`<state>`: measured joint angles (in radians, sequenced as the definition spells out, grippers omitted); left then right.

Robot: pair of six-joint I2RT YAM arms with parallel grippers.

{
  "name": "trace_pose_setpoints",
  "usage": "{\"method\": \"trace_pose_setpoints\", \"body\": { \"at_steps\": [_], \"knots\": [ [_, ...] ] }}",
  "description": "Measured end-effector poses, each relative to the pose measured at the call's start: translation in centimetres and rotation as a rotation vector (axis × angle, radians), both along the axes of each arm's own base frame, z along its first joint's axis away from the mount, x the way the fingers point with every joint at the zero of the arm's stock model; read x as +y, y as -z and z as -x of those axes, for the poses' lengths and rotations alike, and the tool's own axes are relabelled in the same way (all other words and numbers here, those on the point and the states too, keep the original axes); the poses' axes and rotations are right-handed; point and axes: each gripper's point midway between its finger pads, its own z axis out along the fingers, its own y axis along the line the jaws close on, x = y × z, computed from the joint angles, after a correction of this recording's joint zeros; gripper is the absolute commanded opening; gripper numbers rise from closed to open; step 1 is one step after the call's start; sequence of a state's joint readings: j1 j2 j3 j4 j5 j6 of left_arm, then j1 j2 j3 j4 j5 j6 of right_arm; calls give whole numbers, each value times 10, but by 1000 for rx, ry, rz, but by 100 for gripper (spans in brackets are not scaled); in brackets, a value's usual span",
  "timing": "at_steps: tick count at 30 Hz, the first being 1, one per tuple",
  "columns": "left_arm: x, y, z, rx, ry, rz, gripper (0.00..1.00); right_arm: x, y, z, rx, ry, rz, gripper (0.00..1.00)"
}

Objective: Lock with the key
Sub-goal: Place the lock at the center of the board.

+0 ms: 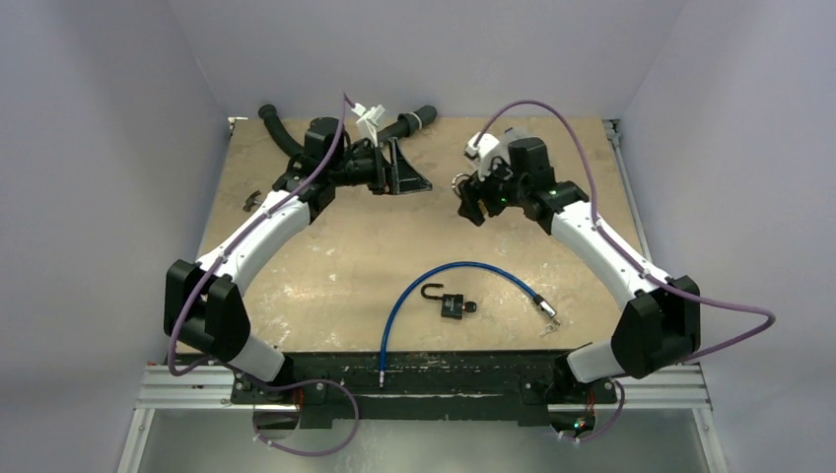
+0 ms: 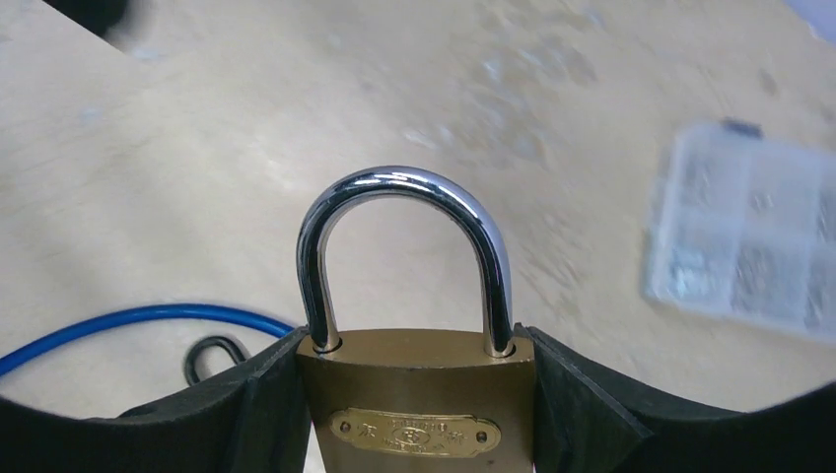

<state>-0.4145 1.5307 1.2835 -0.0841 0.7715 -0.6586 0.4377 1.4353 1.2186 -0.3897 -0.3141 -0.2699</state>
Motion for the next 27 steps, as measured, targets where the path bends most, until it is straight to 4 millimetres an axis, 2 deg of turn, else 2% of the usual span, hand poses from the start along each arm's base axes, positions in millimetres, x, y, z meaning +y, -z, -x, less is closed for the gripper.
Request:
{"method": "trace_pose_setpoints", "body": {
  "at_steps": [5,9,10,14,18,21,27],
  "knots": [
    [21,-3,-16,-31,-67,-16,79,-74,20,-22,103,226,-7,47],
    [24,-5,-16,-63,-69,-27,79,-118,41,-37,175,375,1,45],
    [25,-5,-15,-68,-67,-31,79,-130,52,-40,208,418,9,45],
    [27,-7,-12,-79,-67,-40,79,-159,86,-54,303,537,40,45],
    [29,-9,-10,-96,-70,-51,79,-180,113,-66,372,623,75,47],
    [30,-9,-10,-95,-72,-57,79,-192,126,-75,400,676,90,47],
    [31,-7,-10,-103,-71,-66,79,-211,139,-86,423,741,95,47]
  ]
}}
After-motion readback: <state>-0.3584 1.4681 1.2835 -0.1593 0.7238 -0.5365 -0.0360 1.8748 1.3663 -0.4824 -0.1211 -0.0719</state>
